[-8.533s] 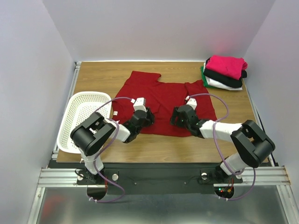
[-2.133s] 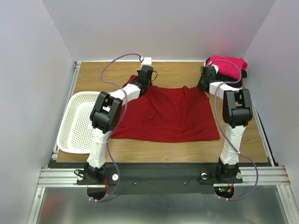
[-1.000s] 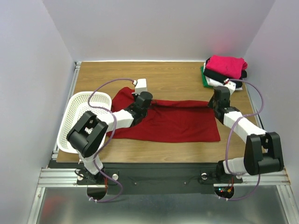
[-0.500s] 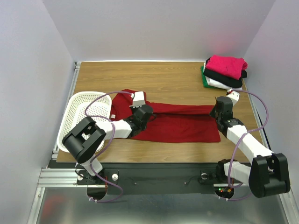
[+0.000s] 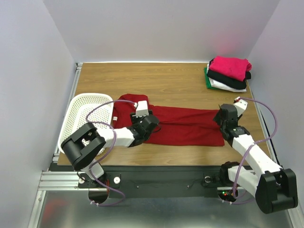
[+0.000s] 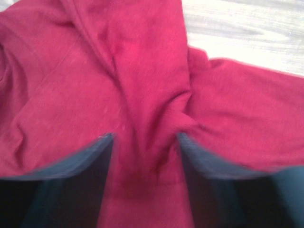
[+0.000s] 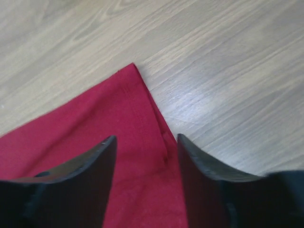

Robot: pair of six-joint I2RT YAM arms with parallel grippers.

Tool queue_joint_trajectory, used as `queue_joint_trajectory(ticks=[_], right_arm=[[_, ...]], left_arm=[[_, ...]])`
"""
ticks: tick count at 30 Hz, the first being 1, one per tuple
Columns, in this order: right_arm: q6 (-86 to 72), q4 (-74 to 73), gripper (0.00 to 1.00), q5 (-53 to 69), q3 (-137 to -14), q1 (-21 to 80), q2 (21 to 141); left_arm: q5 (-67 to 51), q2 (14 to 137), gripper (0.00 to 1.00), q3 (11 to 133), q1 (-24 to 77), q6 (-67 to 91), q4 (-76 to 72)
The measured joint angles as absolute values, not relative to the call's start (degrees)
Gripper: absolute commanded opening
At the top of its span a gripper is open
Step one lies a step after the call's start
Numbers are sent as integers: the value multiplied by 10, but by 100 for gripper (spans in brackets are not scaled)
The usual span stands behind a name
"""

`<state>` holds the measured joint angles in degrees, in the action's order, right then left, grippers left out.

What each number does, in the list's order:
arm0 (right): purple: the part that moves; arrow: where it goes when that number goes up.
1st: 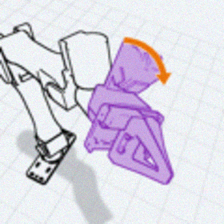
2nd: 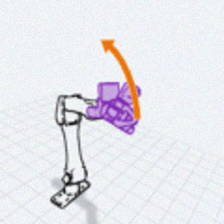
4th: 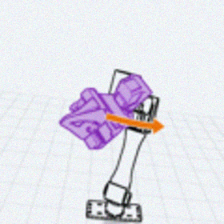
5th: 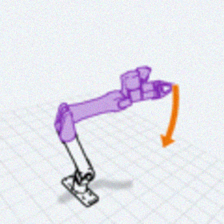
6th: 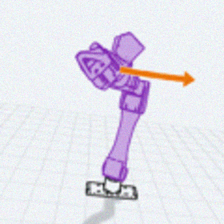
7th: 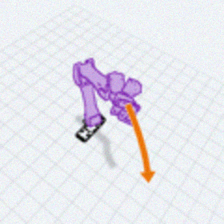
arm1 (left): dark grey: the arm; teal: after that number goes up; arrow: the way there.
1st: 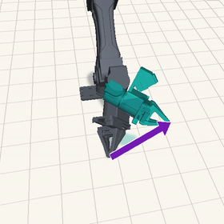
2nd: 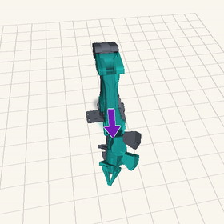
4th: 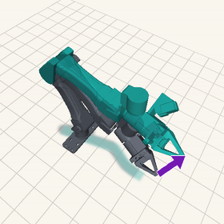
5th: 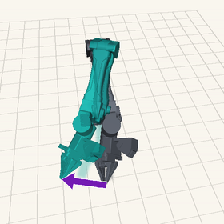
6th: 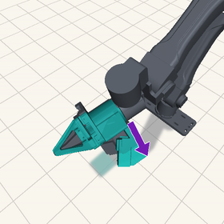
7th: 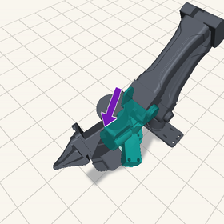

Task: Fold and stack the t-shirts
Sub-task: Fold the tshirt

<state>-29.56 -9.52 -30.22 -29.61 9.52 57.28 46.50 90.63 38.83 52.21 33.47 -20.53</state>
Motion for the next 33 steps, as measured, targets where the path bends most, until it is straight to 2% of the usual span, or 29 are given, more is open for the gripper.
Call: queue_joint_trajectory(ticks=[2, 5, 11, 23, 28, 33], right_arm=[[-295, -104, 65, -310, -296, 95, 553], [-295, -105, 66, -316, -296, 98, 528], [-291, -98, 68, -310, -322, 99, 575], [-295, -68, 68, -307, -382, 99, 777], [-297, -67, 62, -310, -401, 96, 841], [-301, -62, 51, -310, -432, 88, 901]], left_arm=[[468, 892, 84, 380, 529, 345, -189], [468, 848, 88, 367, 543, 352, -171], [465, 785, 89, 365, 542, 332, -185], [384, 913, 89, 455, 489, 255, -231], [354, 935, 89, 459, 473, 243, -243], [342, 952, 89, 459, 463, 234, -251]])
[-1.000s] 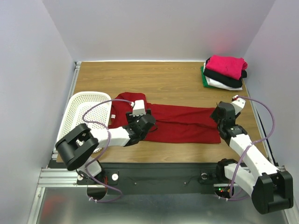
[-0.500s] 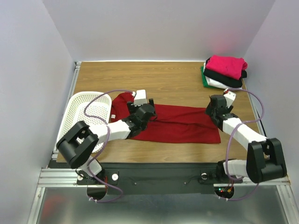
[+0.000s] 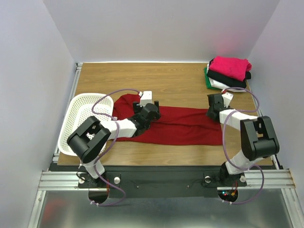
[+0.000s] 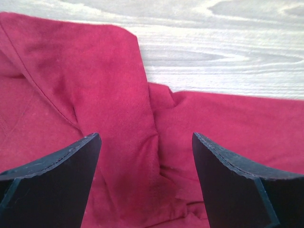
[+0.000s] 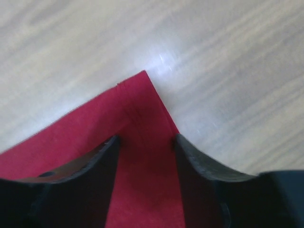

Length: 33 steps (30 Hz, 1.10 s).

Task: Fold and stack the t-shirts
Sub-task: Fold the tshirt

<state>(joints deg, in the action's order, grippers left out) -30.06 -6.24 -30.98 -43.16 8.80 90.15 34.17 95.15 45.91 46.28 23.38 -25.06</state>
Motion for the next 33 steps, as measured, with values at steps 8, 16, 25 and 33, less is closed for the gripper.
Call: queue_joint_trajectory(ticks=[8, 16, 25, 33], right_arm=[[-305, -58, 23, -309, -466, 82, 935], [-302, -58, 7, -310, -489, 82, 957], [-300, -56, 0, -311, -492, 79, 961], [-297, -56, 0, -311, -503, 73, 968]], left_arm=[[325, 977, 81, 459, 446, 230, -255], [315, 997, 68, 457, 424, 230, -257], [315, 997, 8, 457, 419, 226, -259], [314, 981, 0, 429, 402, 230, -262]])
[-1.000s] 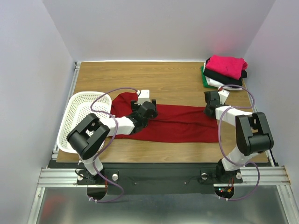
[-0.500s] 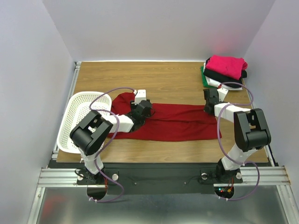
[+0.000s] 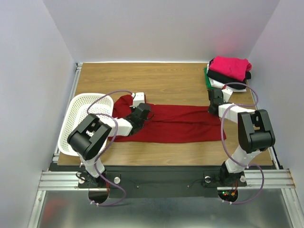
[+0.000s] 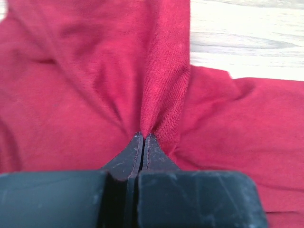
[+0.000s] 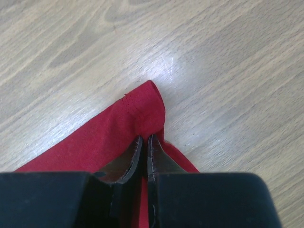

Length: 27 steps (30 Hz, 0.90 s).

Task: Fold and stack the t-shirts
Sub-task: Fold the tshirt

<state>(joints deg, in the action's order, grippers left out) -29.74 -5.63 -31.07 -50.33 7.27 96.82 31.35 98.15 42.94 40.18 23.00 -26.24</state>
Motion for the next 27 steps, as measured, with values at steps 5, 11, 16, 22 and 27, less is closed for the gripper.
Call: queue_joint_trajectory(ticks=[5, 11, 16, 22, 27], right_arm=[[-293, -58, 0, -311, -513, 70, 968], [-285, -58, 1, -320, -523, 68, 968], [-279, -61, 13, -331, -530, 67, 970], [-276, -63, 36, -346, -540, 67, 978], [-277, -67, 45, -352, -538, 61, 977]], left_arm=[[313, 950, 0, 409, 392, 235, -262], [312, 939, 0, 399, 392, 241, -263], [308, 933, 0, 391, 392, 245, -263], [305, 927, 0, 388, 392, 246, -264], [304, 918, 0, 379, 392, 248, -264]])
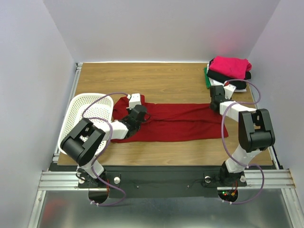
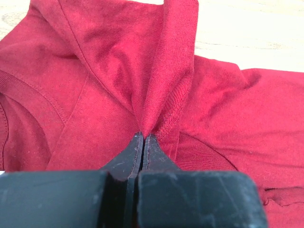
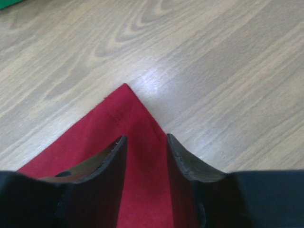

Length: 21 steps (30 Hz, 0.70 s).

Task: Fold and stack the t-shirts
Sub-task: Fold the tshirt

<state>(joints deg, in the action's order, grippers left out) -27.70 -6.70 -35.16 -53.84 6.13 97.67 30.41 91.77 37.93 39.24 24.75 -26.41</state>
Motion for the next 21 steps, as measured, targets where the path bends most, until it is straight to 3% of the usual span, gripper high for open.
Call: queue_joint_trajectory(ticks=[5, 14, 21], right_arm=[[-280, -71, 43, -349, -525, 51, 966], [-283, -72, 26, -317, -525, 43, 983], [-281, -69, 22, -308, -531, 42, 991]], left_arm=[[303, 914, 0, 378, 392, 248, -265], [300, 914, 0, 378, 392, 248, -267], [300, 914, 0, 378, 392, 248, -267]])
